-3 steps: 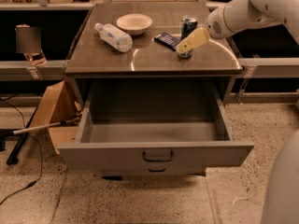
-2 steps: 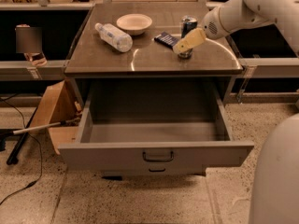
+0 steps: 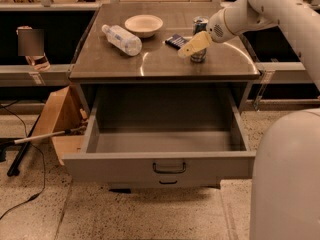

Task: Place redbull can into top drawer

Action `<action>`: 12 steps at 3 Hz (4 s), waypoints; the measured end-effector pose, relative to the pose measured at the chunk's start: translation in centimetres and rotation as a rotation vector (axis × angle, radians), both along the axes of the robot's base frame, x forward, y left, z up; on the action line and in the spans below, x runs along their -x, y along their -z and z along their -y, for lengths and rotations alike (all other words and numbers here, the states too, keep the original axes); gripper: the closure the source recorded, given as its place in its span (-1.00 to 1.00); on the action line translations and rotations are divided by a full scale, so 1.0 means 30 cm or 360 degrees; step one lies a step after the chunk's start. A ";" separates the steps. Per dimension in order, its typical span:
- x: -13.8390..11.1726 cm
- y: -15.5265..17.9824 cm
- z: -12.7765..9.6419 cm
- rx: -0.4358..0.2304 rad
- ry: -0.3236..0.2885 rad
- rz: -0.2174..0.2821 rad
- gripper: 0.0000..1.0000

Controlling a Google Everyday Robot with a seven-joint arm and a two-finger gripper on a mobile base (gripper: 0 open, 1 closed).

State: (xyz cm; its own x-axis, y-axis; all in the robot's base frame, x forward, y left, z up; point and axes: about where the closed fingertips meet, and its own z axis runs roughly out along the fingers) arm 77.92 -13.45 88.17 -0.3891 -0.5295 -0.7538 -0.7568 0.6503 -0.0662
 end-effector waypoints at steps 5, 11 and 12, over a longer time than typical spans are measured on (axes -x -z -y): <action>0.000 0.000 -0.001 0.0000 -0.0001 0.0000 1.00; 0.490 -0.223 0.149 -0.0168 -0.0402 0.0101 1.00; 0.556 -0.200 0.176 0.0020 -0.0303 0.0205 1.00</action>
Offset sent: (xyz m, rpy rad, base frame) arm 0.0000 0.0000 0.0000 0.0000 0.0000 0.0000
